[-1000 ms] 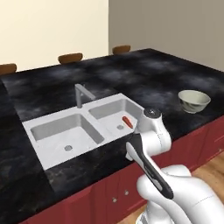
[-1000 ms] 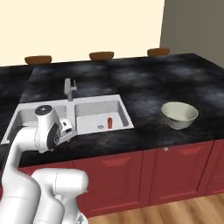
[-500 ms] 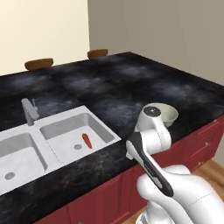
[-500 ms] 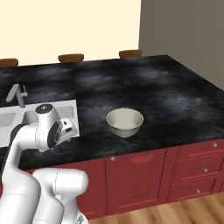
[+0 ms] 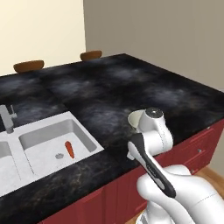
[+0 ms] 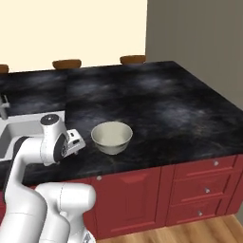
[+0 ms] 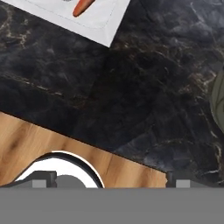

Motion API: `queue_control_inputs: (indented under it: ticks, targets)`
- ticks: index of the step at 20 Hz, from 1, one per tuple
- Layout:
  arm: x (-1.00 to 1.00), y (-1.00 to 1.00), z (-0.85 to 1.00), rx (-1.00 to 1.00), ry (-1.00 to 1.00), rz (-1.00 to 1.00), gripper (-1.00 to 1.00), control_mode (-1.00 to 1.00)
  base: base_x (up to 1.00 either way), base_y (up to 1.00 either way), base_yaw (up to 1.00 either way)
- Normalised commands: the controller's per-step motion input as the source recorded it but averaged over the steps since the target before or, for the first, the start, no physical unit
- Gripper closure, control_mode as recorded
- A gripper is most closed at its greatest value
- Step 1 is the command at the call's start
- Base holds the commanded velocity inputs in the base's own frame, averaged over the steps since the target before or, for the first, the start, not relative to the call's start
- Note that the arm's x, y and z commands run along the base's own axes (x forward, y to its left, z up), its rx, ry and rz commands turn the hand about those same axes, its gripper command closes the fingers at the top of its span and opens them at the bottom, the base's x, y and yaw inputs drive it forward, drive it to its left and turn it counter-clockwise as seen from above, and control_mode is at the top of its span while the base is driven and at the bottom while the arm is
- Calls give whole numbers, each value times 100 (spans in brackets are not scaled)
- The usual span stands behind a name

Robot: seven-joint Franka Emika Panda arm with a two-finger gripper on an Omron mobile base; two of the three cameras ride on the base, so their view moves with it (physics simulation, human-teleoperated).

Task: Pick the mushrooms from the cabinet and place them in one bowl. Pick the carrot from the sink and place it in the other bowl.

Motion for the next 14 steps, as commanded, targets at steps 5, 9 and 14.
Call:
queue_control_inputs:
  ticks: [5,9,14]
  targets:
    - [0,0,0,0,0,0,-100,100,-9,-6,25]
    - [0,0,0,0,0,0,-100,100,-14,-20,2]
    - [0,0,0,0,0,0,-100,100,10,-45,2]
